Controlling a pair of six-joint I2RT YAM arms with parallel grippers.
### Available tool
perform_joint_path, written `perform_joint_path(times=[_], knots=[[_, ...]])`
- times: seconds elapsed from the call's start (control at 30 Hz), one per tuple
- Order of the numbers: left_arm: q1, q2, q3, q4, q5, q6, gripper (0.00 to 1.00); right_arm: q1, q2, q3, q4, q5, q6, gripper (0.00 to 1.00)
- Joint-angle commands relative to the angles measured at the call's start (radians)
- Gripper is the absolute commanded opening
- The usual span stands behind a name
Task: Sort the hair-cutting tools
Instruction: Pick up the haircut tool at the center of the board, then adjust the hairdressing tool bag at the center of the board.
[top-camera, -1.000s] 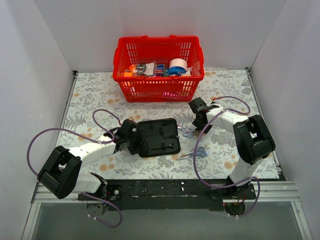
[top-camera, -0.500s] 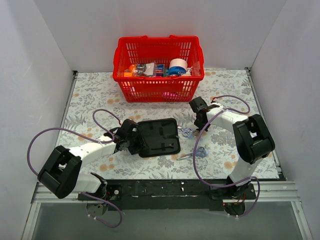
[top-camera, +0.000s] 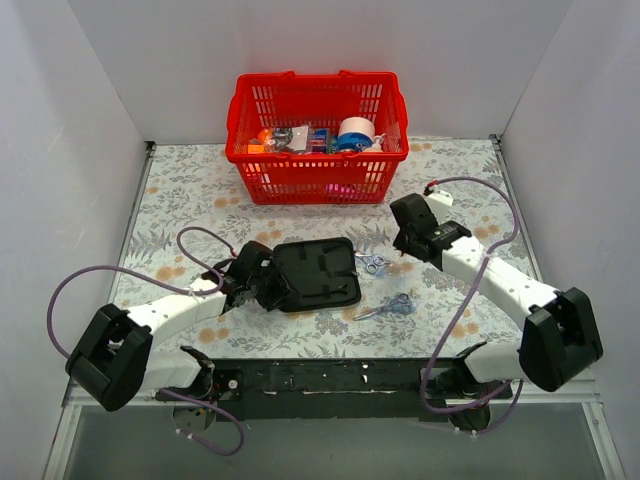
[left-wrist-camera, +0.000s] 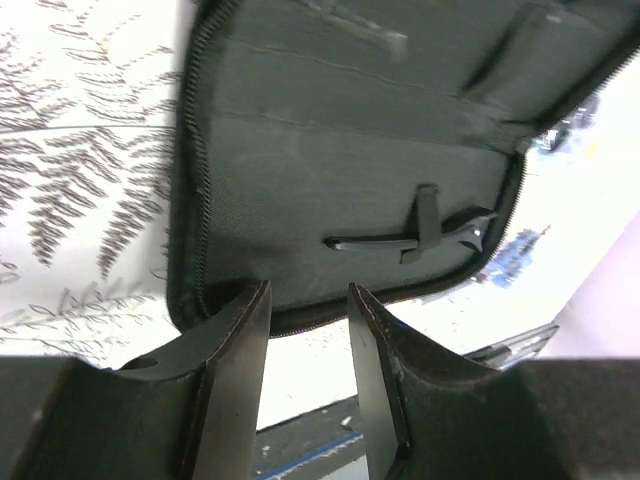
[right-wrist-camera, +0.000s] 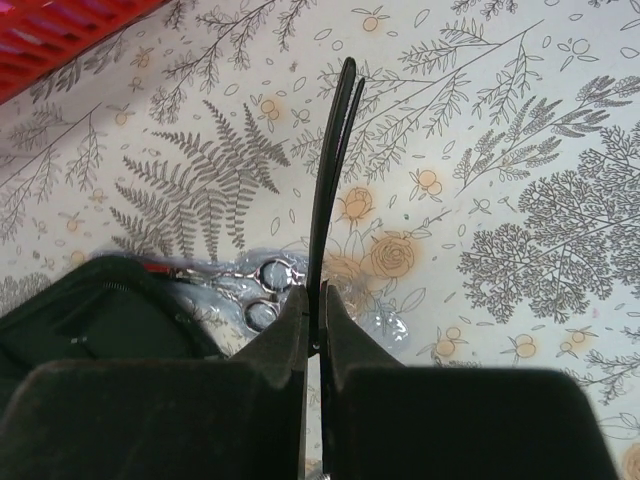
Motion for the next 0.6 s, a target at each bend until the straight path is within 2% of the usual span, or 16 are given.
perform_joint_path(times=[0.0,0.23,0.37,0.57], knots=[[-0.013,-0.086,0.101,-0.034,-0.040,-0.013,0.37,0.035,-0.104,-0.066,0.012,-0.005,-0.133,0.01],[-0.013,-0.008,0.396,-0.273,-0.280,0.094,0.40,0.112,-0.223,-0.113,0.023,-0.031,-0.242,0.01],[-0.011,0.099,0.525,-0.296,-0.360,0.165,0.42,0.182,-0.271,-0.136,0.035,-0.071,-0.309,0.01],[-0.010,0.354,0.724,-0.262,-0.336,0.290,0.42,0.297,-0.282,-0.153,0.014,-0.166,-0.392,0.01]])
